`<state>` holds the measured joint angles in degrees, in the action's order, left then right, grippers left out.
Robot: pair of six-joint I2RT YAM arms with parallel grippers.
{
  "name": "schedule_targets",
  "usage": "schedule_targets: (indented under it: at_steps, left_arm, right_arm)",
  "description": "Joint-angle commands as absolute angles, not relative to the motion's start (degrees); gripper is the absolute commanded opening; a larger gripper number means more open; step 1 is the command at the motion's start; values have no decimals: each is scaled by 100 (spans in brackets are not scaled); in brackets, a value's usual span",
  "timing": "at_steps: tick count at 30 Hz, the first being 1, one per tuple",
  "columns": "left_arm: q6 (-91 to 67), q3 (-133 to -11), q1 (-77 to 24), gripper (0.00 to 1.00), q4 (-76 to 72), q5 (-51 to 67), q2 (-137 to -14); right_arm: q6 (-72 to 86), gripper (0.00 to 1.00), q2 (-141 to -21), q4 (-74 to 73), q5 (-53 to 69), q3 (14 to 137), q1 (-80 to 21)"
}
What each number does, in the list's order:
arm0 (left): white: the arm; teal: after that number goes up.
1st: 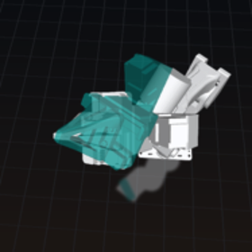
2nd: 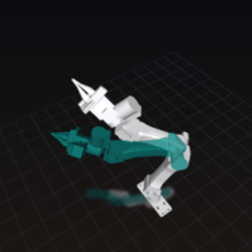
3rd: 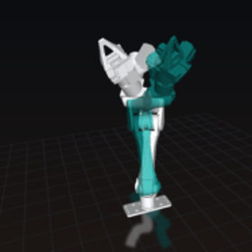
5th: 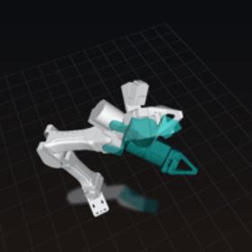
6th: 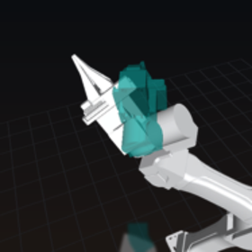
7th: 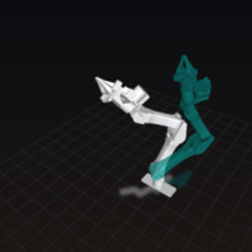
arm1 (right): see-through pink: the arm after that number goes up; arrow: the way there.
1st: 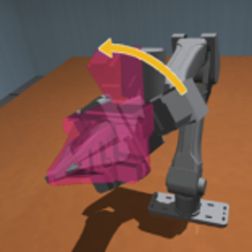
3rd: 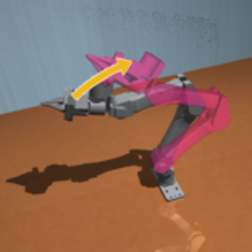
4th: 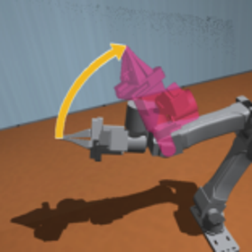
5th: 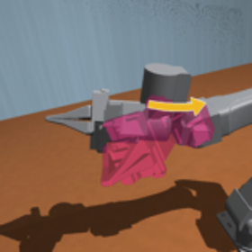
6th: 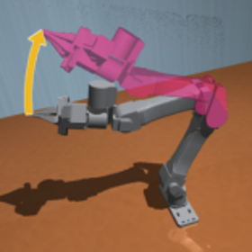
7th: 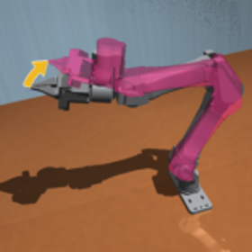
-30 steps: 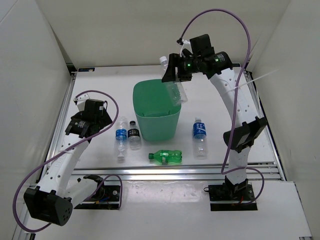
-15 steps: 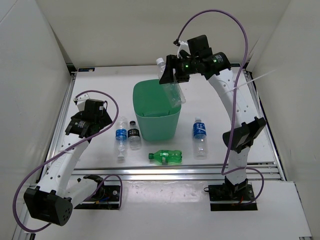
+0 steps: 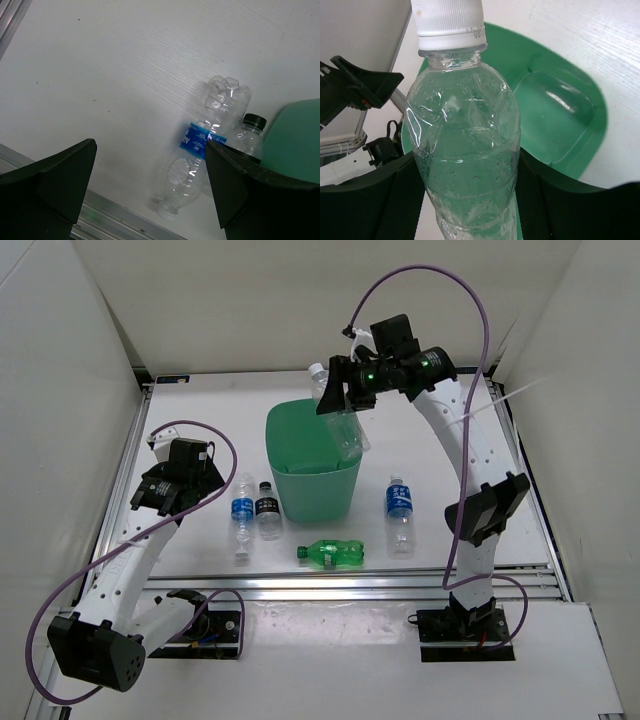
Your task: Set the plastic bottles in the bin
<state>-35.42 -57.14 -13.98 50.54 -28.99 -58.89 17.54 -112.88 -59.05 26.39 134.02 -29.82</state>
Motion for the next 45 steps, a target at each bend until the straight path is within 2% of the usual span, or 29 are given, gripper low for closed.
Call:
schedule_targets:
  at_steps: [1, 3, 4, 9, 10, 11, 12, 22, 25, 29, 36, 45]
  left_arm:
    - [-3595, -5774, -1371, 100, 4975, -2848, -5871]
    - [-3595, -5774, -1371, 100, 4975, -2848, -5871]
    - [-3595, -5774, -1371, 100, 4975, -2848, -5871]
    - [-3647, -5722, -1371, 100, 4975, -2848, -5871]
    - [-3647, -5722, -1371, 100, 4975, -2848, -5819]
    - [-3647, -5722, -1371, 100, 4975, -2848, -5818]
    - [-3647, -5722, -1371, 100, 4975, -2848, -5818]
    - [-3647, -5616, -1371, 100, 4975, -2848, -5766]
    - [-3647, -5616, -1371, 100, 4975, -2848, -5713]
    - [-3647, -5563, -1371, 100, 4975, -2848, -5713]
    - [-3480, -5335, -1371, 100, 4633, -2199, -5607]
    - [-3496, -5212, -1257, 100, 4025, -1222, -6116]
  right_arm:
    - [1635, 30, -11145, -5827, 2821, 13228, -3146]
    - [1583, 32, -11145, -5827, 2821, 13175, -3225]
    - [1582, 38, -11145, -5827, 2821, 13096, -3278]
    - [1582, 71, -11197, -5879, 2856, 13096, -3278]
    - [1582, 83, -11197, -5880, 2778, 13096, -3278]
    - [1582, 89, -11197, -5880, 2690, 13096, -3278]
    - [1582, 100, -11136, -5880, 2689, 13096, -3278]
    - [1529, 100, -10547, -6038, 1382, 13342, -3015]
    - [1669, 100, -10258, -6038, 608, 12842, -2796]
    - [2195, 100, -9731, -5960, 308, 11815, -2330]
    - [2391, 100, -9193, -5424, 853, 9961, -1618]
    - [2391, 100, -9500, -5370, 1556, 9343, -1205]
